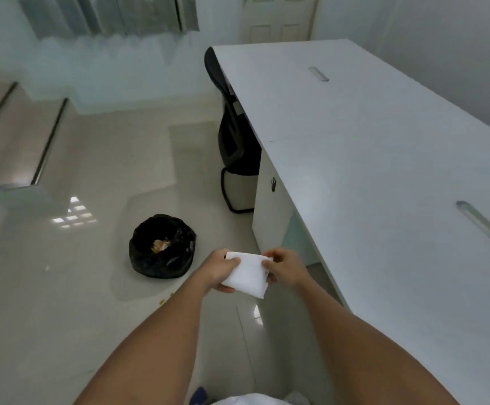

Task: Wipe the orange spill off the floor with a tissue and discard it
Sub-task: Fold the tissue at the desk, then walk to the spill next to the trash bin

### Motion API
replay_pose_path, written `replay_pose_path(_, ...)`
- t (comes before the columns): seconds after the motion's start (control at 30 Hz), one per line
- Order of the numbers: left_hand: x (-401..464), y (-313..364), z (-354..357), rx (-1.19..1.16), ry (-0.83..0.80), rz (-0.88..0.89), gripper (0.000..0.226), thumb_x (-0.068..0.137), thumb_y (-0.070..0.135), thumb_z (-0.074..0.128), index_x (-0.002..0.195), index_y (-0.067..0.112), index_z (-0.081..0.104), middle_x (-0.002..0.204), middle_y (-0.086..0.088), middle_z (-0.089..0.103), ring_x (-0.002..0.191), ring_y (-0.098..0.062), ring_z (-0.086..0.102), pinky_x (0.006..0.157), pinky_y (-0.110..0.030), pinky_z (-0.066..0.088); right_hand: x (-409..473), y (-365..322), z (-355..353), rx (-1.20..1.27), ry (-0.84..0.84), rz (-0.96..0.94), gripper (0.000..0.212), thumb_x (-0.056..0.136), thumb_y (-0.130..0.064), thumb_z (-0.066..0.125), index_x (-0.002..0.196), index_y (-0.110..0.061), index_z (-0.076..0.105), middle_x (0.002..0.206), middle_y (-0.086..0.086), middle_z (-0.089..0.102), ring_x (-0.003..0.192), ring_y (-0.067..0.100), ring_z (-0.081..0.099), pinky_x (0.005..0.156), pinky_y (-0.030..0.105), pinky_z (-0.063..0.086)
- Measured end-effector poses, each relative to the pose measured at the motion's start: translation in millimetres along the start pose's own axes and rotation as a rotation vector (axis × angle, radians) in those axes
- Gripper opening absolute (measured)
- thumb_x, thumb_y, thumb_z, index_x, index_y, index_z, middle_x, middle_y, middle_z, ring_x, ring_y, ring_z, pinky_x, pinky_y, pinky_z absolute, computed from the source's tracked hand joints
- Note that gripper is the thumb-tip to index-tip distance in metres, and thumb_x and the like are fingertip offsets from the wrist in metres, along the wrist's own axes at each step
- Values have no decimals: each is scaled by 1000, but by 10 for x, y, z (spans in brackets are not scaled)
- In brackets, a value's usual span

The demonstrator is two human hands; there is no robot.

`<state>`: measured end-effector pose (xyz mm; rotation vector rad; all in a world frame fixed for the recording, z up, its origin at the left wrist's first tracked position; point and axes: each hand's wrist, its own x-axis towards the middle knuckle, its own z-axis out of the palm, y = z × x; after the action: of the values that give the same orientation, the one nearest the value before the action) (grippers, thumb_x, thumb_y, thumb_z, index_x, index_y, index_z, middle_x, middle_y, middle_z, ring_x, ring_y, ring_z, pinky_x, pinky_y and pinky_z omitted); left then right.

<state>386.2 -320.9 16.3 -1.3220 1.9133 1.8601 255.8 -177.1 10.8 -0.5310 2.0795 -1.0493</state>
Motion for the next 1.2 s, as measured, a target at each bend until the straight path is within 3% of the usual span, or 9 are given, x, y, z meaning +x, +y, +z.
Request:
replay_pose_path(0.13,-103,-363,-602,-160,58,-34,24,101,23,51,123,16,50,124,-10,54,102,-30,61,61,-42,64,12,-259,674,48,-117,6,22,91,-11,70,111,-5,68,101,12,65,70,21,64,55,32,56)
replay_pose_path(0.2,-175,-502,-798,-236,80,-48,24,100,20,53,124,16,47,124,-8,49,101,-29,60,58,-40,63,17,-348,951,46,-160,-19,22,89,-12,71,111,-10,70,104,11,65,77,19,64,53,28,55)
replay_pose_path(0.4,-253,-853,-1164,-370,121,-83,33,99,14,55,131,17,44,129,-10,44,105,-31,57,64,-43,64,153,-587,1564,-63,-198,-44,19,91,-13,67,109,-8,72,105,16,69,96,34,67,76,51,61)
replay_pose_path(0.57,-196,-1045,-1439,-295,355,-91,23,100,23,55,121,13,59,123,-13,58,104,-31,59,61,-42,64,390,-678,1813,-125,-331,-30,20,95,-13,63,110,-2,71,100,15,68,84,26,66,70,38,61)
replay_pose_path(0.73,-107,-1178,-1660,-281,484,-141,24,99,24,57,118,10,62,119,-13,62,106,-32,60,64,-43,64,675,-792,2009,-135,-442,-29,23,97,-12,62,114,2,70,107,19,70,95,36,69,78,41,63)
replay_pose_path(0.83,38,-1259,-1749,-212,544,-162,26,98,26,55,115,8,63,114,-14,63,106,-34,61,75,-48,63,914,-789,2168,-165,-475,-32,21,96,-12,63,111,0,71,103,18,71,91,36,69,78,42,63)
replay_pose_path(0.97,262,-1499,-1782,-174,584,-180,26,96,23,60,115,6,68,105,-16,71,100,-39,66,80,-40,57,1227,-690,2409,-276,-470,-1,16,94,-15,66,105,-6,73,92,10,69,75,22,65,61,29,60)
replay_pose_path(1.1,634,-1855,-1806,-325,575,-216,29,96,20,62,121,5,66,110,-17,67,88,-32,62,55,-30,56,1515,-405,2744,-243,-450,91,6,92,-11,67,97,-10,71,95,11,67,77,23,68,57,25,61)
replay_pose_path(1.2,1136,-2315,-1814,-362,570,-221,29,96,17,62,122,3,66,118,-23,65,86,-30,63,58,-36,62,1840,49,3131,-234,-403,132,11,92,-10,67,102,-9,72,94,7,67,76,19,69,53,18,57)
